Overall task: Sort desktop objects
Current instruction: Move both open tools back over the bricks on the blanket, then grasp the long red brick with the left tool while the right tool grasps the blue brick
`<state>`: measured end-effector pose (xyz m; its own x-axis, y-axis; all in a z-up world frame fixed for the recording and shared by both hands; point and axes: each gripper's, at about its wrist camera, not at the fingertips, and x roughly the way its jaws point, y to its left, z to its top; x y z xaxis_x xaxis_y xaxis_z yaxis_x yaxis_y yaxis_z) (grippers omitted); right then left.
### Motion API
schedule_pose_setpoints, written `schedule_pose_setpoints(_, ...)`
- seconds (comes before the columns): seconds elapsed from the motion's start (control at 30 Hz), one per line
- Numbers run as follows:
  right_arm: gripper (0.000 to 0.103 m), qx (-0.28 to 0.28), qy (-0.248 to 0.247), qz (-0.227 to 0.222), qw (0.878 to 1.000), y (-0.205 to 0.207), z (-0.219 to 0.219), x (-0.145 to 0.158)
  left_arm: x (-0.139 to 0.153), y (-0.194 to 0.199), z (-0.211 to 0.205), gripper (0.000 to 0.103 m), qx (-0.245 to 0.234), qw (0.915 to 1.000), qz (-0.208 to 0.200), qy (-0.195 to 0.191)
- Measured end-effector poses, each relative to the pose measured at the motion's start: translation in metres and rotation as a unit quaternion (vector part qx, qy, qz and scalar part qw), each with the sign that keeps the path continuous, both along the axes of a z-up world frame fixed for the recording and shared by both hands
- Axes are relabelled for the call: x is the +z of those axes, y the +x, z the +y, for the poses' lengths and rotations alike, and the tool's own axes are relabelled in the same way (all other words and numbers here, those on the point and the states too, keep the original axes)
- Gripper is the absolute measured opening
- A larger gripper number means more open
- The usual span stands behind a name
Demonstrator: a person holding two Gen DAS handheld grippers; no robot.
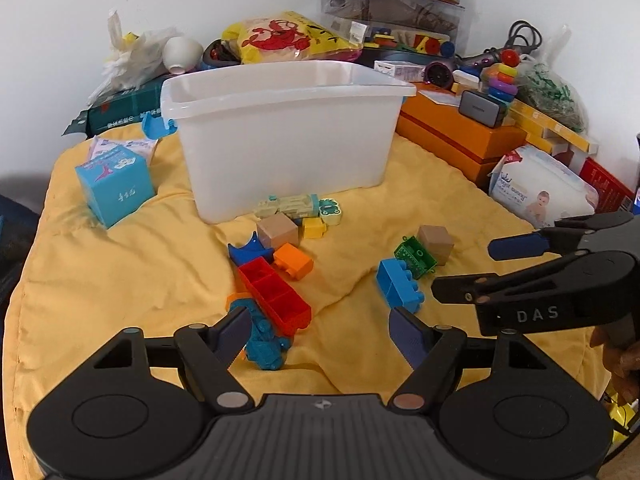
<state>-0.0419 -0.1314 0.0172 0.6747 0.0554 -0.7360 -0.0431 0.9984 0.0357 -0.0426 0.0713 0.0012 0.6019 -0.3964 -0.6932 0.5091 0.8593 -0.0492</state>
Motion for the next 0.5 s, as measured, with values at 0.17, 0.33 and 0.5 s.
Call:
schedule_pose_setpoints(0.17,0.078,0.012,0.007,0.004,1.0,0.004,-0.006,0.0,0.0,0.0,-0.004,0.079,0.004,0.9999,0.002,0.015)
schedule_pose_setpoints(0.33,0.078,0.054,0.008,0.0,0.998,0.015,-0.013,0.001,0.0,0.003,-0.008,0.079,0.057,0.9981,0.013,0.021)
schedule_pose_setpoints(0.5,0.076,0.1,0.011,-0.01,0.995,0.016,-0.03,0.003,-0.001,0.005,-0.023,0.079,0.103,0.9941,0.025,0.024)
